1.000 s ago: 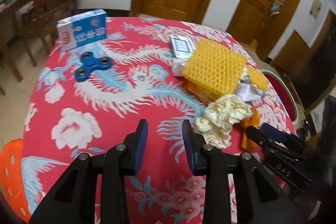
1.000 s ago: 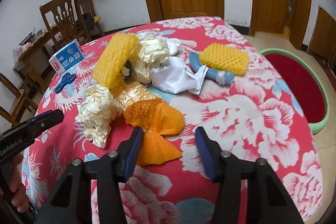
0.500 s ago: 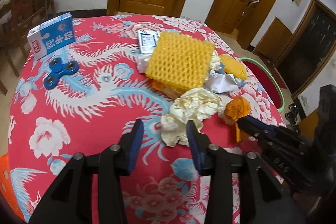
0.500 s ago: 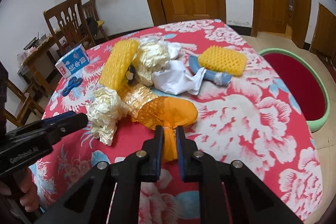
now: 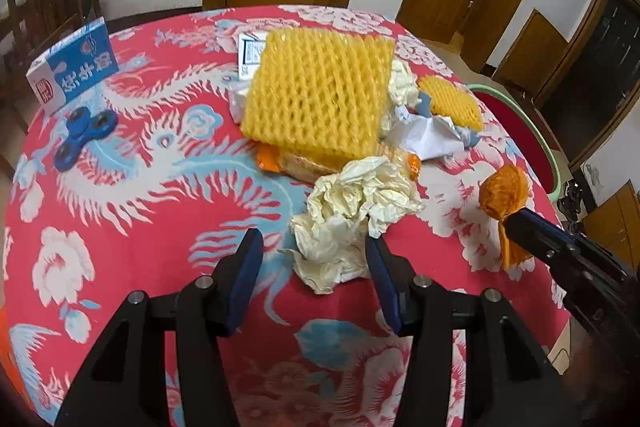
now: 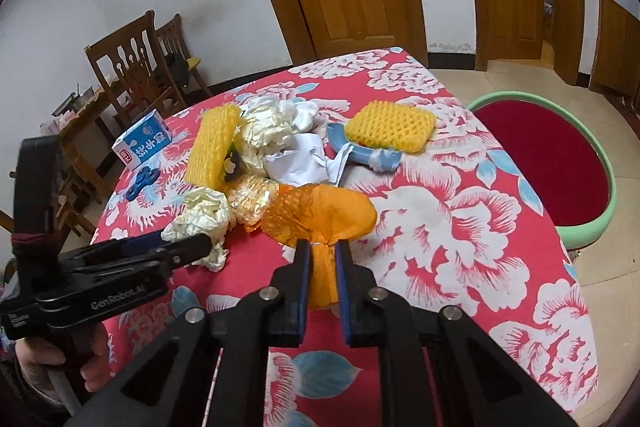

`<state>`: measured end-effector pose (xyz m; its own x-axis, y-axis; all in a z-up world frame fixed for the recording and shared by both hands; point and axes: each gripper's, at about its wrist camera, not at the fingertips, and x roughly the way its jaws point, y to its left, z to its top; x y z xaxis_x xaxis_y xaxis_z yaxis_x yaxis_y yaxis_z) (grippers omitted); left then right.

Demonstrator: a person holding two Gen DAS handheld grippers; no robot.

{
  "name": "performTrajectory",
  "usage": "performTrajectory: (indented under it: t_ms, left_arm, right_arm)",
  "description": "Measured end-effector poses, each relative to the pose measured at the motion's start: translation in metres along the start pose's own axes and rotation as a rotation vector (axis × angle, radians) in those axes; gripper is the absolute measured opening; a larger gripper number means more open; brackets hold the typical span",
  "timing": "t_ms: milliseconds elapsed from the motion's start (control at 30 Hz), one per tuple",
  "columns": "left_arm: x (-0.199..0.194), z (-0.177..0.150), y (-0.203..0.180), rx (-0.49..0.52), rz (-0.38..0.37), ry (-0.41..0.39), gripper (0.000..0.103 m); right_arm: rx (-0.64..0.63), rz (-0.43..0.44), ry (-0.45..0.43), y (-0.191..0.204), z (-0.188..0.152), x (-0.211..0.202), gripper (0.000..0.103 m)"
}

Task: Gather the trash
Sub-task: 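Carry the orange bag with the right gripper while the left gripper grasps crumpled paper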

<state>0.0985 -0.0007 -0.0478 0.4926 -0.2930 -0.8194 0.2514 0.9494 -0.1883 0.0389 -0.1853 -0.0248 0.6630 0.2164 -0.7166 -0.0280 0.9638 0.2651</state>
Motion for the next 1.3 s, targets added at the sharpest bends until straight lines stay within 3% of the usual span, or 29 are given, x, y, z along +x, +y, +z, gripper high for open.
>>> performTrajectory:
  t_ms: [133,167,267,767,1300]
  left_arm:
    - [0.004,-0.002,-0.006,-0.011,0.024,-0.006,0.050]
    - [0.004,-0.003,-0.006,-0.016,0.017,-0.009,0.038]
    - [0.002,-0.003,-0.005,-0.044,0.000,-0.012,0.017]
    - [-0.050,0.000,-0.050,0.025,-0.001,-0.143,0.015]
    - [-0.028,0.044,-0.112,0.139,-0.026,-0.155,0.015]
  right_arm:
    - [0.005,0.016,-0.009,-0.006,-0.001,-0.005,0.014]
    - [0.006,0.020,-0.012,-0.007,-0.001,-0.006,0.014]
    - [0.012,0.030,-0.023,-0.013,-0.002,-0.013,0.014]
    - [0.033,0.051,-0.126,-0.037,0.003,-0.054,0.014]
    - [0.121,-0.033,-0.202,-0.104,0.030,-0.070,0.014]
